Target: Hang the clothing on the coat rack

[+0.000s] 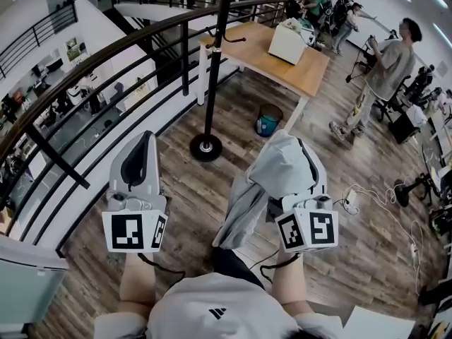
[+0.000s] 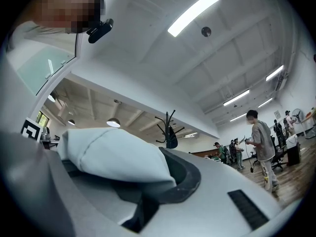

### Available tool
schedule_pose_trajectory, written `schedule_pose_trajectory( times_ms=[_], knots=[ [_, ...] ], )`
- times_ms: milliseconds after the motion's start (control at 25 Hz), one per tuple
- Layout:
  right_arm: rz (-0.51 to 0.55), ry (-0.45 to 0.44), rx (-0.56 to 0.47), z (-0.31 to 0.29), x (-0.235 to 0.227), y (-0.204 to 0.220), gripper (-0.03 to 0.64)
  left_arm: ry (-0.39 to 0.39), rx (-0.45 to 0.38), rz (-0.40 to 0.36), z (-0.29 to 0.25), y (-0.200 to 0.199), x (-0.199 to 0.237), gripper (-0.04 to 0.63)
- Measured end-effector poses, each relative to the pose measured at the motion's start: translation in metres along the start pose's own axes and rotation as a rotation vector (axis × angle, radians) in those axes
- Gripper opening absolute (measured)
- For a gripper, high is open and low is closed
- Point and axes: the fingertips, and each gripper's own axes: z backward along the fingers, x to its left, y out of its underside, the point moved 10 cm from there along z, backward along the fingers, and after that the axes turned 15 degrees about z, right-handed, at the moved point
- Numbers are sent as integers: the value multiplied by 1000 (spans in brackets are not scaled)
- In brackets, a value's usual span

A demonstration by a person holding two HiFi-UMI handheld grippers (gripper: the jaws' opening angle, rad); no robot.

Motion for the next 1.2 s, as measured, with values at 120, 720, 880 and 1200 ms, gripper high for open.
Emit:
schedule_pose_trajectory(
  times_ms=[120,720,880,1200],
  knots=[
    [-14,-21,-9,-19,-7,12,3,-10,-7,-9,-18,9,1,8],
    [-7,-125,-32,-88,-49,77,3,-31,-36,-7,-101,76,-18,8],
    [8,-151,-59,-92,-63,92,3,-43,-63,-11,-109,92,-32,8],
    [-4,-155,-57,-134,-71,102,3,-97,-49,-39,-128,96,-9,8]
  ],
)
